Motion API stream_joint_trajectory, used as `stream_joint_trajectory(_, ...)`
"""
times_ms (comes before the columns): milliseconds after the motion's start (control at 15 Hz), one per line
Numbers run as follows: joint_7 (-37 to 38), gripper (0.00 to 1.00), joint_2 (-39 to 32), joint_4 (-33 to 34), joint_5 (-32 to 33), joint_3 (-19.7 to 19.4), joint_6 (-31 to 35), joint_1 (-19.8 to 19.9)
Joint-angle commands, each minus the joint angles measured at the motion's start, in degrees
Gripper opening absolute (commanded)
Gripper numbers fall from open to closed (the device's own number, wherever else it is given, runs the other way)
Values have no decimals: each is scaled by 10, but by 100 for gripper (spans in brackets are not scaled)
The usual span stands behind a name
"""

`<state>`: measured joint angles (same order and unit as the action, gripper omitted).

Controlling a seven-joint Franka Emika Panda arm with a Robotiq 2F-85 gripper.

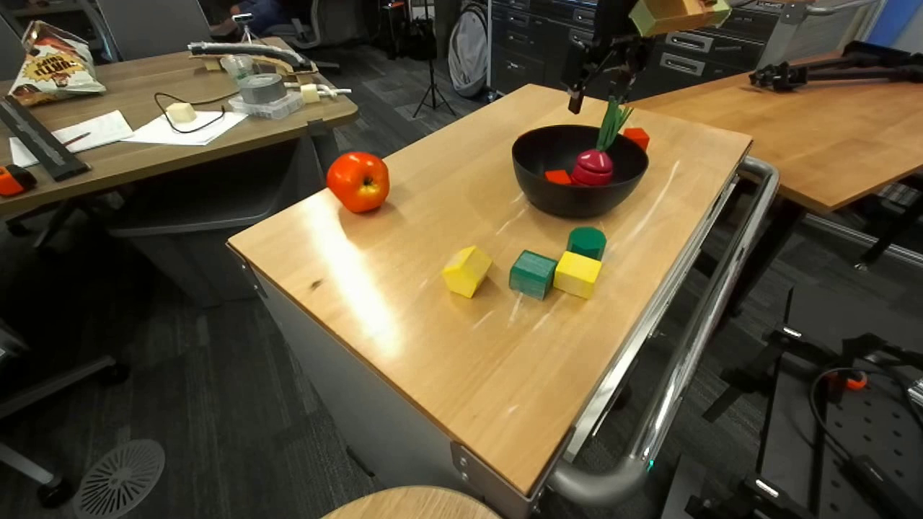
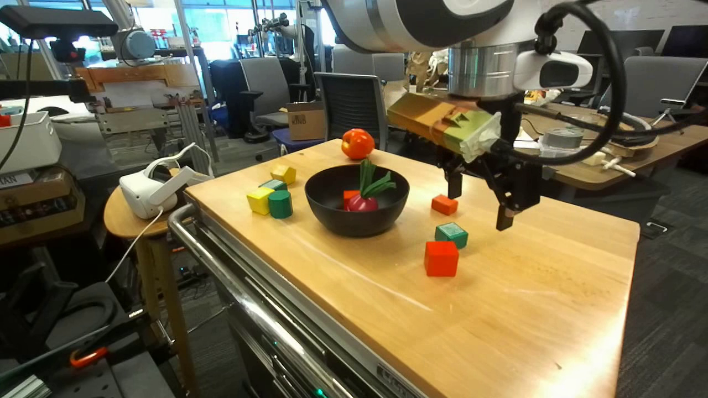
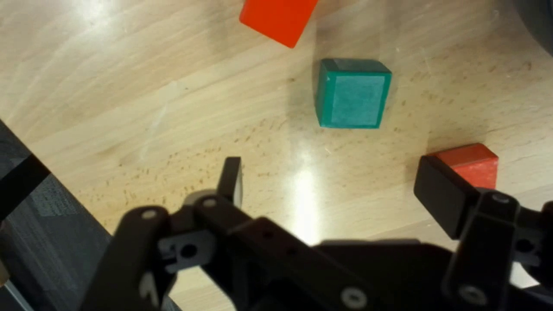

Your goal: Put the beetroot and the blocks in the bowl then move the apple to the right

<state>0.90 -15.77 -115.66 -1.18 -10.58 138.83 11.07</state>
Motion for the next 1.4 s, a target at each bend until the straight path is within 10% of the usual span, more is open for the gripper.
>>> stream_joint_trajectory(0,-24,100,-28,17,-14,6,7,13)
stream_joint_trajectory(467,-38,100,-64,37,-30,21,-17,13)
stream_joint_trajectory(533,-34,75,-69,38,-23,20,-14,11)
stream_joint_trajectory(1333,-21,0,-60,48,30,4,-65,3)
